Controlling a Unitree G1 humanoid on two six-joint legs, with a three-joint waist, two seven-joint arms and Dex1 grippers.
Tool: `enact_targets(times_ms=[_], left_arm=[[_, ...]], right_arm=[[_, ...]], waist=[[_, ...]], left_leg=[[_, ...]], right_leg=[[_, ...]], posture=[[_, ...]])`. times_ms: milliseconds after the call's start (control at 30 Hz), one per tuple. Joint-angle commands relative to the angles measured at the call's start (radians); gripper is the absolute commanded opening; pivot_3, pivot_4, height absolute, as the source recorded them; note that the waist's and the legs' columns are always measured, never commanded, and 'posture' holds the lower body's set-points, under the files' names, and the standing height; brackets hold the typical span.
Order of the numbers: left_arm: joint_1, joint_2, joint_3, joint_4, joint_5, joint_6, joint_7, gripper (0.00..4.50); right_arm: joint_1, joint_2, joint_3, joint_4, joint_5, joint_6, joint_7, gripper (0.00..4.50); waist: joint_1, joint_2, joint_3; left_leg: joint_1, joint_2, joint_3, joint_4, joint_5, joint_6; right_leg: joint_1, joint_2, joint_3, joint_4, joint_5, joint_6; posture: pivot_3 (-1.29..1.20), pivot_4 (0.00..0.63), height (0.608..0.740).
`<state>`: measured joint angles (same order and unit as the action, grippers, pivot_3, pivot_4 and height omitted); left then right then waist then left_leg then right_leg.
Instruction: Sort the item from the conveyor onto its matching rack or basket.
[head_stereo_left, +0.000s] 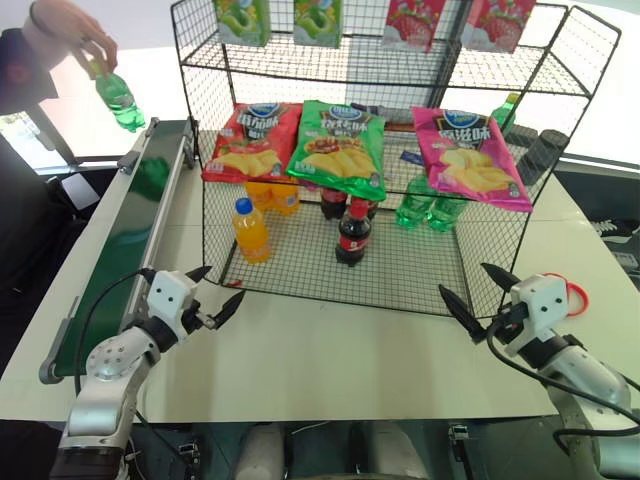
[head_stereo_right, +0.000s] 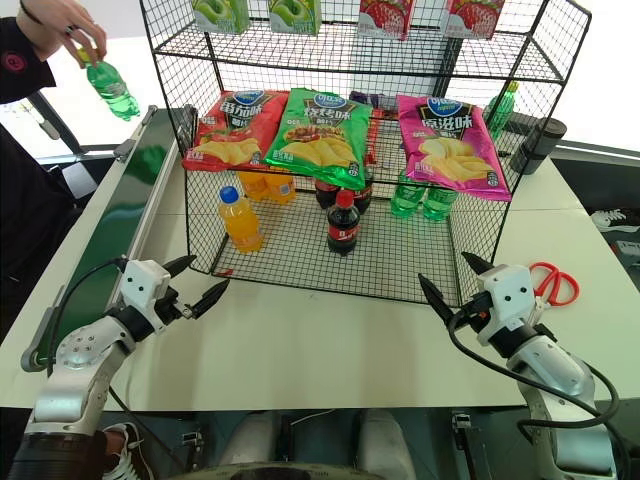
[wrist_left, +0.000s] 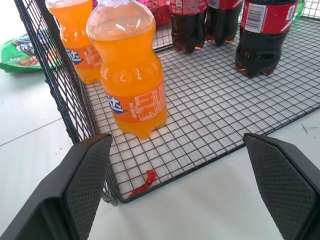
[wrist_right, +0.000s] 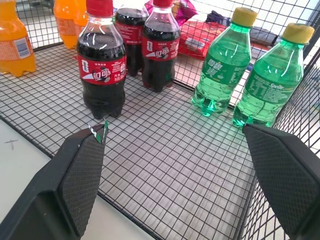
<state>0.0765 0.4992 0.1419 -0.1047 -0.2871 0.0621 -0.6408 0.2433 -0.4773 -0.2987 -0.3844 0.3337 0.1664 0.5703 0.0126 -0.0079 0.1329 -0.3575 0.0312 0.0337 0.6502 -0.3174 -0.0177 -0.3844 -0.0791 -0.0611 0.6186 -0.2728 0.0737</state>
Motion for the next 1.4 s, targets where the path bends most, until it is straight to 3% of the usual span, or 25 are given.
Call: enact_targets(times_ms=[33,733,1100,1400], left_arm=[[0.004,0.01,0.04,-0.052,-0.016,0.001,0.009,4.5],[-0.013,0.023,0.093,-0.089,-0.092,0.099,-0.006,4.5],[-0.084,-0.023,0.327,0.025,-0.095,0.085,0.252,4.5],[-0.065,-0.026,0.369,0.113,-0.079,0.042,0.288,4.5]], right_arm=[[-0.016,-0.008,0.004,-0.001,-0.003,-0.015,0.003,4.47],[-0.033,-0.008,0.025,-0.013,-0.003,-0.001,-0.005,4.47],[-0.093,-0.023,0.086,-0.057,0.03,0.067,0.022,4.47],[-0.161,-0.012,0.212,-0.183,0.071,0.186,0.028,4.47]], waist=[[0.0,0.0,0.0],[0.0,0.0,0.0],[-0.002,0.0,0.0],[0.0,-0.002,0.0]], left_leg=[[0.0,0.0,0.0,0.0,0.0,0.0],[0.0,0.0,0.0,0.0,0.0,0.0],[0.0,0.0,0.0,0.0,0.0,0.0],[0.0,0.0,0.0,0.0,0.0,0.0]], right_leg=[[0.0,0.0,0.0,0.0,0.0,0.0],[0.0,0.0,0.0,0.0,0.0,0.0],[0.0,0.0,0.0,0.0,0.0,0.0],[0.0,0.0,0.0,0.0,0.0,0.0]], posture=[[0.0,0.15,0.74],[0.0,0.15,0.74],[0.0,0.15,0.74],[0.0,0.15,0.74]])
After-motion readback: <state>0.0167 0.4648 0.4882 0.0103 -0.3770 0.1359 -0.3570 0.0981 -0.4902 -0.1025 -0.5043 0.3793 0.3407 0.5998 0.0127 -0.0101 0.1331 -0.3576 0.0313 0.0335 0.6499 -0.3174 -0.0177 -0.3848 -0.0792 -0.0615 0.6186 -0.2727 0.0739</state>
